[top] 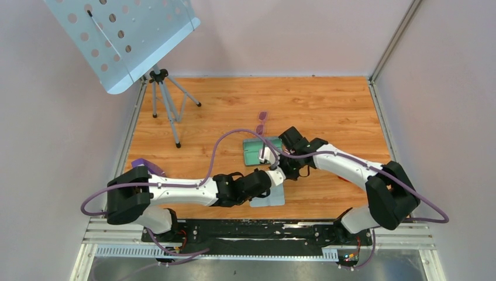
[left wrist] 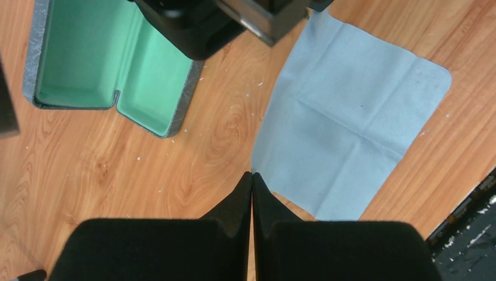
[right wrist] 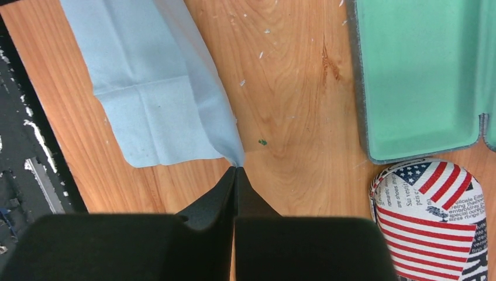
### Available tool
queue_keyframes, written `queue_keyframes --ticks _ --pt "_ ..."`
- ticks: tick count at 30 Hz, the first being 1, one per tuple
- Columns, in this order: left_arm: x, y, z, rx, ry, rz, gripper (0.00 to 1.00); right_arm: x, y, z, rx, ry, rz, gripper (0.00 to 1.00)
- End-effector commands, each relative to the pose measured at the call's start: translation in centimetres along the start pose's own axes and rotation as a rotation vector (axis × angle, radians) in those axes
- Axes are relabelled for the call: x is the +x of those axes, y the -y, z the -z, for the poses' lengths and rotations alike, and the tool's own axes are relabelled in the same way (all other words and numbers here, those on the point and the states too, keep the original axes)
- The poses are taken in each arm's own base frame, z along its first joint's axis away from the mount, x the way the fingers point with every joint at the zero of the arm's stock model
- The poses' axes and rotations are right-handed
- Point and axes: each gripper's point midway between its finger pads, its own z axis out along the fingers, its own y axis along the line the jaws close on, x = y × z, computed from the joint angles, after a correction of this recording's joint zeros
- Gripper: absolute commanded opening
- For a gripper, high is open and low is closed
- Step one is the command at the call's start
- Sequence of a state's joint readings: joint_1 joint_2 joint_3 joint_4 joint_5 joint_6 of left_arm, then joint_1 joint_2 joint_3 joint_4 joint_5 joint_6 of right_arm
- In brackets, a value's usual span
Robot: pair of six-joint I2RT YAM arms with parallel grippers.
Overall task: Organize the sunglasses
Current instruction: Pick up the glasses cleaning cloth from the center of the board, then fold the glasses cleaning cloth at the center of the board.
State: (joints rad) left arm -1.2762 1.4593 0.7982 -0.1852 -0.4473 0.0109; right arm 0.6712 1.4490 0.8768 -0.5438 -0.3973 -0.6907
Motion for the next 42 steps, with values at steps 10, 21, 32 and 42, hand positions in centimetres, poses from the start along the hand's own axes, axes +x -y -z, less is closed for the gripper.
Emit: queue_keyframes --ticks 10,21,32,42 --pt "1.2 1.5 0.9 0.031 -0.037 -0.103 0.00 1.2 -3.8 -0.3 -0.126 -0.043 -0.015 0.00" --pt "3.2 3.4 0.9 0.058 -0.095 -0.196 0.00 0.8 -6.4 -1.3 -0.212 -0.068 0.034 0.00" --pt "3.4 5.0 1.3 0.131 -0.084 -0.228 0.00 1.3 -6.7 -1.2 -0.220 -0.085 0.055 0.00" --pt "4.1 6.2 0.8 0.179 -0.131 -0.259 0.00 1.5 -7.3 -1.4 -0.257 -0.084 0.055 0.00"
